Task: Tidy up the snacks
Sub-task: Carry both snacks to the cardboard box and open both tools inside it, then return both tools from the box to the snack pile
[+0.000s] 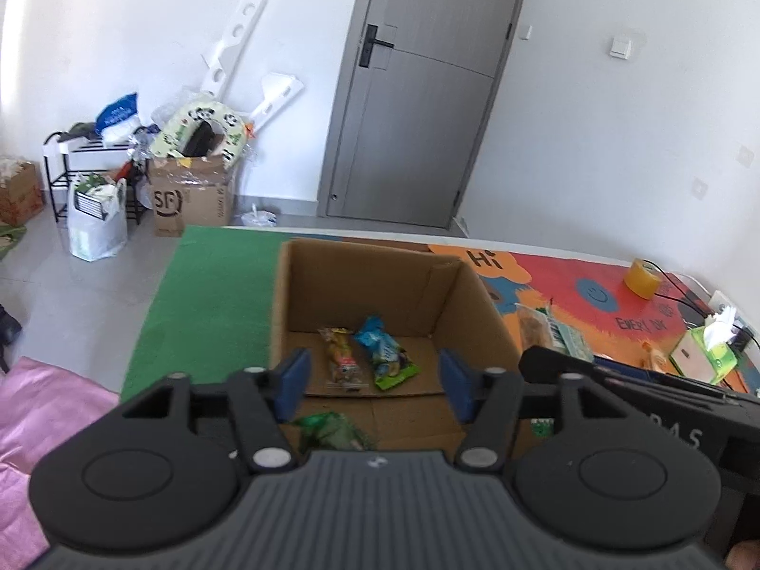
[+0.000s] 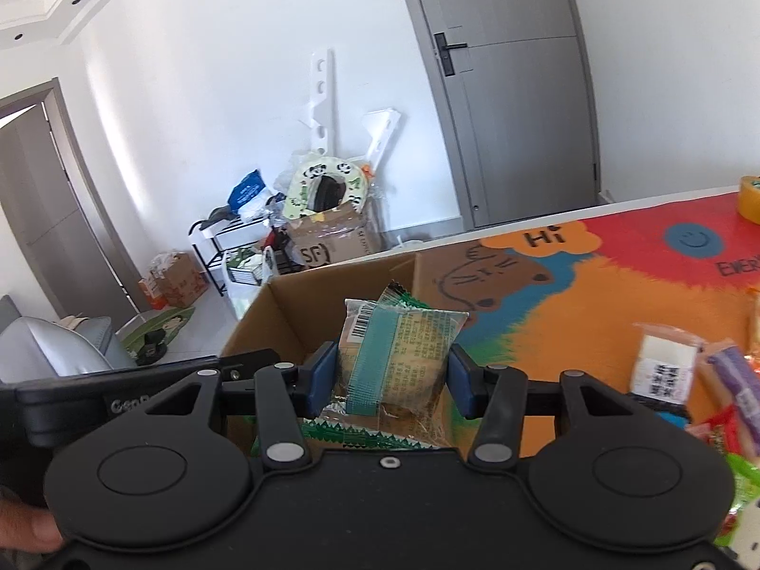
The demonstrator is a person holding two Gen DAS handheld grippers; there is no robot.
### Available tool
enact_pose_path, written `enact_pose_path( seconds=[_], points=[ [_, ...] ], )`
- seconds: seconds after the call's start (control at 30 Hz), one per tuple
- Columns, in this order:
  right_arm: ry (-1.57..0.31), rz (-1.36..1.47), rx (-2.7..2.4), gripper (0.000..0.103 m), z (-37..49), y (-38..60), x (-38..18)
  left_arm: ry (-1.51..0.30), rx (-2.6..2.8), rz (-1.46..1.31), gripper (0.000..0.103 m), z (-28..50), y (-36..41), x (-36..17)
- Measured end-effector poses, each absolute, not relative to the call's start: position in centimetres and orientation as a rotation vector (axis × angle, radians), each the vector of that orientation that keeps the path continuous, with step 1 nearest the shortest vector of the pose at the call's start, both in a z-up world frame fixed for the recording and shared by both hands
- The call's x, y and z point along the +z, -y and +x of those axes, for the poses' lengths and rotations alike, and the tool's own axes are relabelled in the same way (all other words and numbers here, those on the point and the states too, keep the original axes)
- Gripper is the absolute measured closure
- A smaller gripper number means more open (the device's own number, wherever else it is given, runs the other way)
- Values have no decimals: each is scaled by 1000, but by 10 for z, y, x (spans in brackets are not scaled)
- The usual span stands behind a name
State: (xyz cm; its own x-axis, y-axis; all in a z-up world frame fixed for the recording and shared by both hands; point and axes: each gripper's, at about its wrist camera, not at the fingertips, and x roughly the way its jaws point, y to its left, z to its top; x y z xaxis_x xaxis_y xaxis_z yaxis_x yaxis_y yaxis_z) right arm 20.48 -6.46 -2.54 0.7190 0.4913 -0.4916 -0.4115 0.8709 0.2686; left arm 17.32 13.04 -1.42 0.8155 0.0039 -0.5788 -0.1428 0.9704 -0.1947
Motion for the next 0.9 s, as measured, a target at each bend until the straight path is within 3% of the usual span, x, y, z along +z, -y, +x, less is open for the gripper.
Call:
enact_pose_path(
  seconds=[0.1,0.2,0.33,0.7,0.9],
  points=[
    [-594,159,522,54,207,60,-27,-606,97,-272,37,167,-140,-11],
    [-612,182,546,54,211,57,-27,-584,122,-290,25,157,-150,-7],
    [-614,185,569,53,211,48,-28,-579,162,-276,22,150,-158,-4],
    [-577,203,550,15,193,76,-22,-554,179,-249,13,136,-147,-1],
    [-537,198,496,1,179,108,-21,-540,134,-227,5,129,-124,-2]
  ],
)
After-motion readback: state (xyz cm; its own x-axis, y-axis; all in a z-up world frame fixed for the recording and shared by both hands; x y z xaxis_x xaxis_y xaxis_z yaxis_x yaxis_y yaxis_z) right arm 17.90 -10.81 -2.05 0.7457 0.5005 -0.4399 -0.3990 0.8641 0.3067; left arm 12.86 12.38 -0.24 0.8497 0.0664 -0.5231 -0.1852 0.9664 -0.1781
